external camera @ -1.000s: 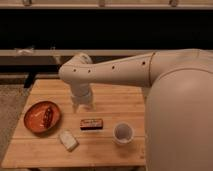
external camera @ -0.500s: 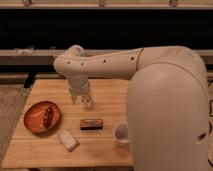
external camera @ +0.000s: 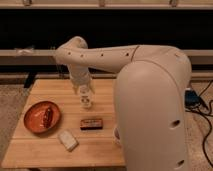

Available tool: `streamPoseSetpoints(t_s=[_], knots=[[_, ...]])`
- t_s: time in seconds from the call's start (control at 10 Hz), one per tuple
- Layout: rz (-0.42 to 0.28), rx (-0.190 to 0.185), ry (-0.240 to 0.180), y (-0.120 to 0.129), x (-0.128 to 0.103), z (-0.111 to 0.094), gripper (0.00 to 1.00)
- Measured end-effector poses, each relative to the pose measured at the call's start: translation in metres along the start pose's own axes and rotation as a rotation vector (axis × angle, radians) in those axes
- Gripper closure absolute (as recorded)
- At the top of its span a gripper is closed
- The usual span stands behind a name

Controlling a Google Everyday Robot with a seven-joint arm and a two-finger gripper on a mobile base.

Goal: Knock the bottle over

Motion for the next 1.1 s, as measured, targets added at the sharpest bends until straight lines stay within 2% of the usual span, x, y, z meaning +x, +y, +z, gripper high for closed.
streamPoseSetpoints(t_s=[0.4,0.6,0.7,1.1], knots=[[0.022,-0.030,-0.005,0.004,-0.034,0.006,0.35],[0.026,-0.040,-0.004,0.020,-0.052,0.012,0.35],[0.035,-0.040,-0.002,0.019,-0.057,0.016,0.35],[0.068,-0.051,0.023,-0.003,-0.051,0.032,0.35]])
